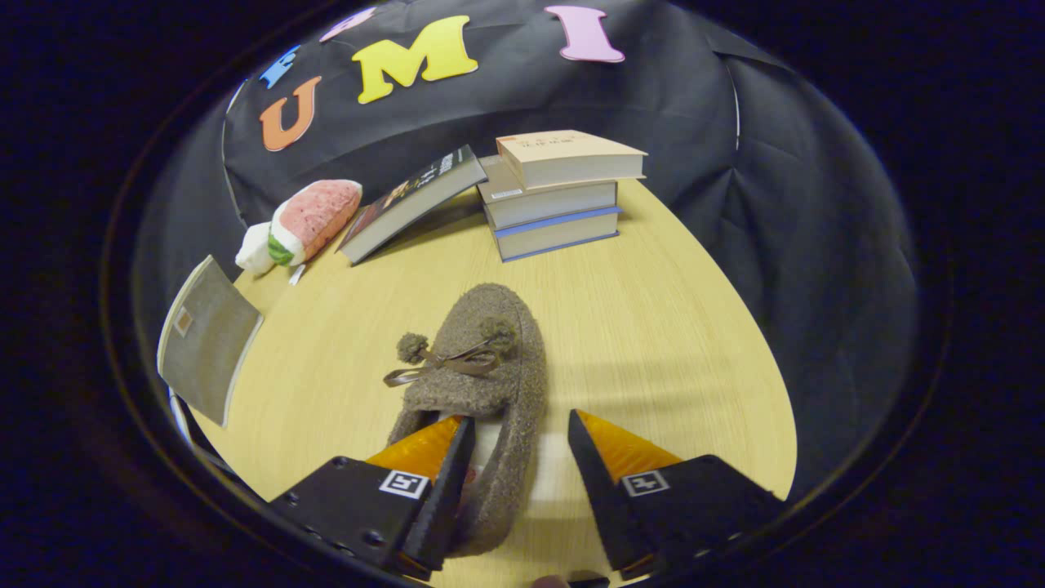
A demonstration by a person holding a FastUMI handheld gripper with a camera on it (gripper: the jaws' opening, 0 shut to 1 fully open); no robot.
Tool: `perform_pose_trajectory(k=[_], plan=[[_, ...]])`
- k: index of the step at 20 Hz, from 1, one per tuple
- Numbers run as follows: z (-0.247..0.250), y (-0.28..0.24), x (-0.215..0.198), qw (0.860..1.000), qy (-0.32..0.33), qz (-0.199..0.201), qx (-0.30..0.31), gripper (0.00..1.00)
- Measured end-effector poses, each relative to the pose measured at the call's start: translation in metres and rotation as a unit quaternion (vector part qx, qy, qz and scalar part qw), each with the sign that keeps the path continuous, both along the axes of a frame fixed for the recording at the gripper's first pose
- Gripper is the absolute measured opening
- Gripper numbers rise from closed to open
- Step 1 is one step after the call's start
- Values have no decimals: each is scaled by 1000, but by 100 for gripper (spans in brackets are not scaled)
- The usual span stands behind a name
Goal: Open the storage box then place both shoes into the box .Put the left shoe in first, then the right shoe, with the right side of both shoes facing outward in a uniform manner.
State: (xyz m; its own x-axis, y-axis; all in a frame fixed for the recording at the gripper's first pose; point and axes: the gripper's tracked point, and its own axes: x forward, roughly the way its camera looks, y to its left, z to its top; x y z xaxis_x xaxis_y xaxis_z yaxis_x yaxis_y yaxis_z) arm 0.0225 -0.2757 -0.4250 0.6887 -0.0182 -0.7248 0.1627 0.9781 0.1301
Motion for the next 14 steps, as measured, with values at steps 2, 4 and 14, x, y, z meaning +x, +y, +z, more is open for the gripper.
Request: perform_pose_trajectory(k=[2,4,14], plan=[[-1,4,4,1000,6,-3,16,48],[-1,2,10,1000,10,-10,21,38],[17,-1,2,991,33,-92,88,0]])
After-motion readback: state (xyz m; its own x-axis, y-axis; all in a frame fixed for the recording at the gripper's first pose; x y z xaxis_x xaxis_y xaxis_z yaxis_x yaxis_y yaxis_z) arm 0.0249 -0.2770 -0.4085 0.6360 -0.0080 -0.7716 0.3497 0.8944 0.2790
